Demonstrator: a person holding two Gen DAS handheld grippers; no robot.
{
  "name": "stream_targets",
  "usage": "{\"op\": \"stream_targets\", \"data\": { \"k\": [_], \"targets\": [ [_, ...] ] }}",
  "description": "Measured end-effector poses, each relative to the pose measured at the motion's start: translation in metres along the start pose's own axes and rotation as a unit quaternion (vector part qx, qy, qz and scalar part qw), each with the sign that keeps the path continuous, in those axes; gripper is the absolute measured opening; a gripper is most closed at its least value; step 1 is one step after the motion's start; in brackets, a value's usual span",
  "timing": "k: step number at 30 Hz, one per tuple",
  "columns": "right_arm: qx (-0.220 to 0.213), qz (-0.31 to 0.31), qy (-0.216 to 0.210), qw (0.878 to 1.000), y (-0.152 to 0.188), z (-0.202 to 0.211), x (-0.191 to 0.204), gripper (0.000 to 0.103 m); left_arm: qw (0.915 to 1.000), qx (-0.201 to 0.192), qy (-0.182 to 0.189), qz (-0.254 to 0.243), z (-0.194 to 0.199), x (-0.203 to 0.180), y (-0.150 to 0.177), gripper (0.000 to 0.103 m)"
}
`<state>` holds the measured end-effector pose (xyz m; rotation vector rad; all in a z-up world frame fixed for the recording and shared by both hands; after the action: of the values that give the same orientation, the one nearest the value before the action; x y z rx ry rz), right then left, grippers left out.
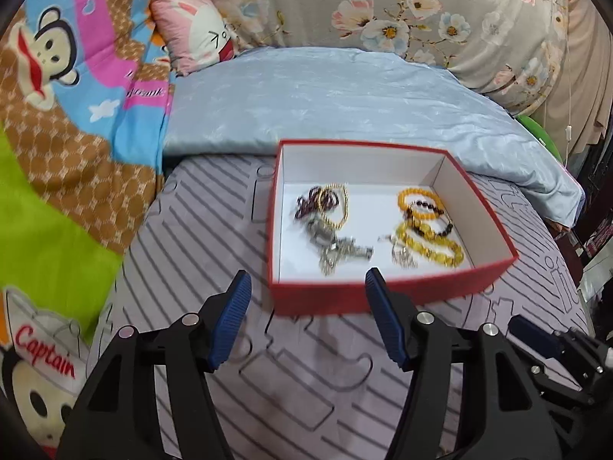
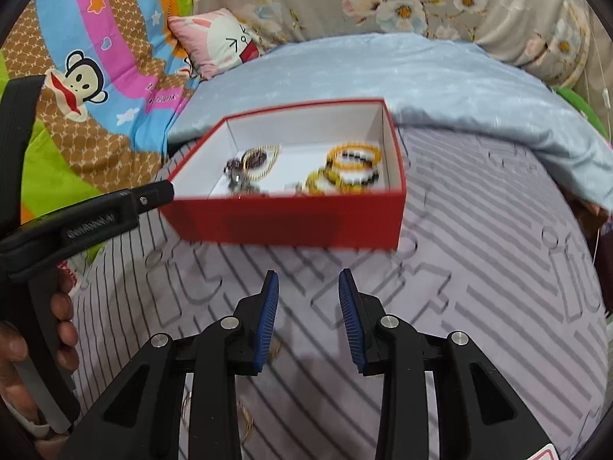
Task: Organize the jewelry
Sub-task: 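Close the right tool on the small gold stud while the left tool grasps the gold bangle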
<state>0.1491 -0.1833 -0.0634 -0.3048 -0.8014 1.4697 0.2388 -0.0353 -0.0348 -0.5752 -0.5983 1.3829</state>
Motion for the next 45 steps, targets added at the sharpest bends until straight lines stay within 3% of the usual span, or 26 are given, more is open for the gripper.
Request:
{"op": "stream_targets", "data": {
  "k": [7, 15, 22, 37, 45],
  "targets": [
    [0.03, -0.02, -0.023, 0.999, 0.039, -0.012, 0.008, 0.03, 0.9995, 0.032, 0.002, 0.003, 0.013, 0.006, 0.053, 0.06],
    [0.034, -0.02, -0.02, 0.999, 0.039, -0.027, 0.009, 0.022, 0.9976, 0.067, 0.013, -0.005, 0.017, 0.003, 0.097, 0.06],
    [0.036, -0.024, -0.033, 0.999, 0.037, -0.032, 0.011, 0.007, 0.9965, 0.077, 0.028, -0.016, 0.022, -0.005, 0.111, 0.06],
    [0.013, -0.045, -0.014, 0.999, 0.041, 0.009, -0.004, 0.007, 0.9908, 0.09, 0.082, -0.058, 0.036, -0.048, 0.137, 0.059],
    [0.015, -0.059, -0.015, 0.998, 0.051, 0.017, -0.012, 0.007, 0.992, 0.078, 0.073, -0.067, 0.031, -0.051, 0.139, 0.039]
  ]
}}
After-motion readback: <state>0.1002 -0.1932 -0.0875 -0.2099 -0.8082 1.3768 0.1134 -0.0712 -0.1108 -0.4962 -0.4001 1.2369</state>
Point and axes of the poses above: each gripper's, at about its wrist camera, not at the fingertips, and z roughly against the way its jaws point, x to its left, y to its underside, the point moved 9 cm from there along -z, roughly the way its jaws point, and after that the axes turned 10 degrees about -y, right-handed, at the moved point
